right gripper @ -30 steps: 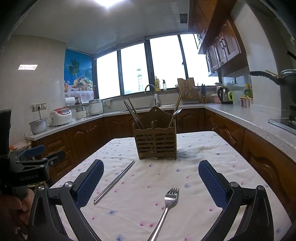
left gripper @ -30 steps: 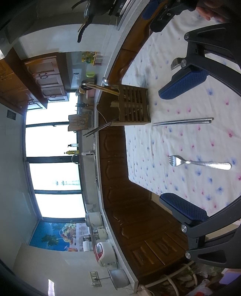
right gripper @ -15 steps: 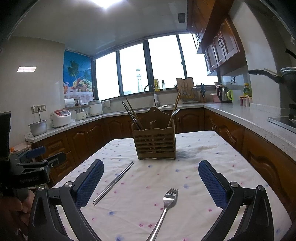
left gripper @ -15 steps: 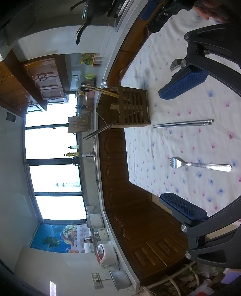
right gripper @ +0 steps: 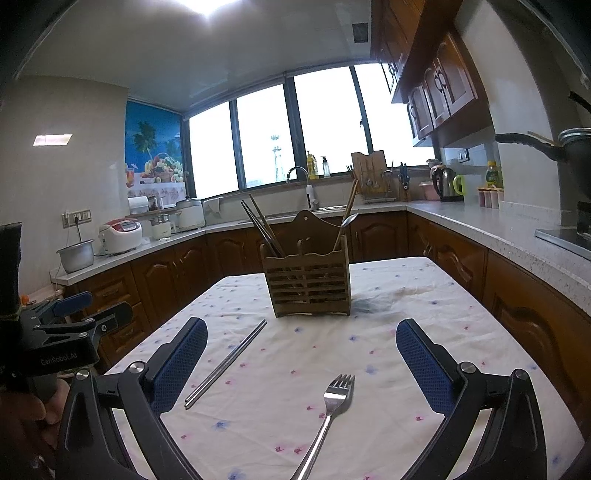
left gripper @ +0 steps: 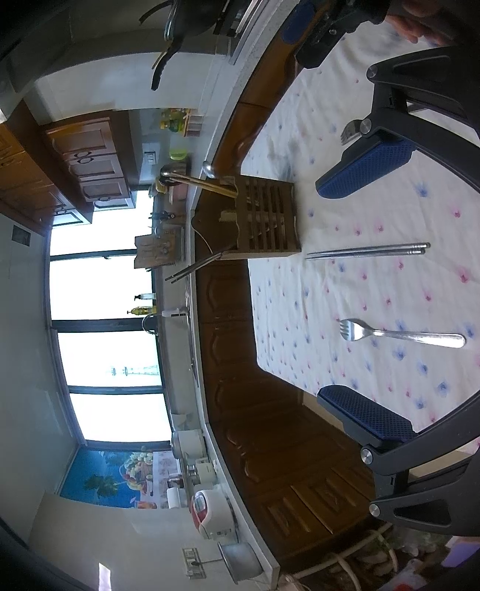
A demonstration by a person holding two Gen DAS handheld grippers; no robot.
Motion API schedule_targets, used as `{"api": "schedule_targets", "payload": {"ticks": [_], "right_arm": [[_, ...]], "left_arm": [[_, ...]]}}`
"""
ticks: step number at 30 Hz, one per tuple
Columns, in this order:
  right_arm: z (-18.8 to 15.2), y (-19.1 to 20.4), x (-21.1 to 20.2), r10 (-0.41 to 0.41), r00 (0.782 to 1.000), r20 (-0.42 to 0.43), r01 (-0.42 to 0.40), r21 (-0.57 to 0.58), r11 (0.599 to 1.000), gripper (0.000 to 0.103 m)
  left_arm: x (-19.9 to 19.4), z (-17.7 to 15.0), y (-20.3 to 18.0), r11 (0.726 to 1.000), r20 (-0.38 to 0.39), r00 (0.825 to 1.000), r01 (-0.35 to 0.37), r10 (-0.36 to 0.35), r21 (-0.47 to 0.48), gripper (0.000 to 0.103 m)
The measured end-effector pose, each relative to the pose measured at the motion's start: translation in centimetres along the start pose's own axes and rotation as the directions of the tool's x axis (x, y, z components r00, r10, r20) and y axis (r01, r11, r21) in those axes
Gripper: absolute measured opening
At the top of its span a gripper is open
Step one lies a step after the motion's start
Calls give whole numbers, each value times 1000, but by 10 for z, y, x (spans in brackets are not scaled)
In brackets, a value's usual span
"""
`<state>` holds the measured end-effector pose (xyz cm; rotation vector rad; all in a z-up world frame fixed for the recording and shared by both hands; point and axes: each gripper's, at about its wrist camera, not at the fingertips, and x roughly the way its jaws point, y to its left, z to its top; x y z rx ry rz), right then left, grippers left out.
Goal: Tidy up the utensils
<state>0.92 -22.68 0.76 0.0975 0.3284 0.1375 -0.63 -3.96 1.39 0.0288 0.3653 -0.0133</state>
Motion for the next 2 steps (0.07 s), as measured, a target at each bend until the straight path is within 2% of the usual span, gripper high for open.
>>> {"api": "schedule_targets", "payload": {"ticks": [2], "right_arm": [[0,-1,1,-1,1000,-1,1,3,1000,103]], "left_arm": [[1,0,-2,1000,-2,1000,9,-9,-4,102]]}}
